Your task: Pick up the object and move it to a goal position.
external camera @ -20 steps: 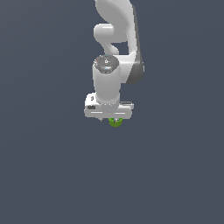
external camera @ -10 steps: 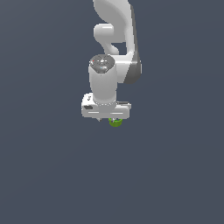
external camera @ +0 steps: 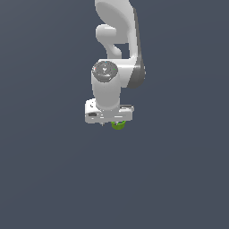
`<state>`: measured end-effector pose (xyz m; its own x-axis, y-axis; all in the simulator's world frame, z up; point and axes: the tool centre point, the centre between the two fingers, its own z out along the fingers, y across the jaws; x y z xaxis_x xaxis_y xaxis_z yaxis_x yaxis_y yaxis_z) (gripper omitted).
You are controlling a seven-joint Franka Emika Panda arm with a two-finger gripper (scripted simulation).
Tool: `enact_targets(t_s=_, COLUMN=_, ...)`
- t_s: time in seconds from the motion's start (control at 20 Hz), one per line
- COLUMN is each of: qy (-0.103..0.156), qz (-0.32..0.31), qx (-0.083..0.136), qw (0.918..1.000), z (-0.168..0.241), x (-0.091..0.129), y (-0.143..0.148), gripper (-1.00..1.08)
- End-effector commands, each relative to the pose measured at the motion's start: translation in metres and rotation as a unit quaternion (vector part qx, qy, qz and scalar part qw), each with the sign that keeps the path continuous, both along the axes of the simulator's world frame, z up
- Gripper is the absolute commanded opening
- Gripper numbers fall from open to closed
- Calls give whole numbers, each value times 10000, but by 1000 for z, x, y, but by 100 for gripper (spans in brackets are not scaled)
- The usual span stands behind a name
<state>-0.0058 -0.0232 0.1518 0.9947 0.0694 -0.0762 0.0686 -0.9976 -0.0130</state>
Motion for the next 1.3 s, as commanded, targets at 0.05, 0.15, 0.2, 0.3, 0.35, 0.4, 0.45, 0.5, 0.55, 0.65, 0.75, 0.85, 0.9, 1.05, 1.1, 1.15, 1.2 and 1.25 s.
enact_targets(t_s=0.05, qy=191, qz=346, qx=55, qw=9992, z=-6, x=-3, y=2, gripper=28)
enact_targets(t_s=0.15, qy=322, qz=585, qx=102, qw=9977, z=-10, x=-5, y=3, gripper=28)
enact_targets(t_s=0.2, qy=392, qz=714, qx=130, qw=9966, z=-12, x=-6, y=4, gripper=28)
enact_targets(t_s=0.3, qy=538, qz=983, qx=195, qw=9935, z=-17, x=-8, y=5, gripper=28)
enact_targets(t_s=0.35, qy=609, qz=1116, qx=231, qw=9916, z=-19, x=-9, y=6, gripper=28)
enact_targets(t_s=0.4, qy=681, qz=1249, qx=269, qw=9895, z=-21, x=-10, y=7, gripper=28)
enact_targets(t_s=0.45, qy=751, qz=1382, qx=308, qw=9871, z=-23, x=-12, y=8, gripper=28)
enact_targets(t_s=0.5, qy=820, qz=1513, qx=350, qw=9845, z=-25, x=-13, y=8, gripper=28)
enact_targets(t_s=0.55, qy=889, qz=1644, qx=394, qw=9816, z=-27, x=-14, y=9, gripper=28)
enact_targets(t_s=0.65, qy=1023, qz=1903, qx=487, qw=9752, z=-31, x=-17, y=10, gripper=28)
enact_targets(t_s=0.75, qy=1154, qz=2159, qx=589, qw=9678, z=-35, x=-19, y=12, gripper=28)
enact_targets(t_s=0.85, qy=1279, qz=2411, qx=697, qw=9595, z=-38, x=-22, y=13, gripper=28)
enact_targets(t_s=0.9, qy=1341, qz=2535, qx=754, qw=9550, z=-40, x=-24, y=13, gripper=28)
enact_targets(t_s=1.05, qy=1513, qz=2894, qx=932, qw=9406, z=-44, x=-28, y=15, gripper=28)
enact_targets(t_s=1.1, qy=1563, qz=3001, qx=989, qw=9358, z=-45, x=-29, y=16, gripper=28)
enact_targets(t_s=1.15, qy=1609, qz=3102, qx=1045, qw=9311, z=-46, x=-30, y=16, gripper=28)
enact_targets(t_s=1.2, qy=1652, qz=3195, qx=1097, qw=9266, z=-48, x=-32, y=17, gripper=28)
enact_targets(t_s=1.25, qy=1691, qz=3282, qx=1148, qw=9222, z=-49, x=-33, y=17, gripper=28)
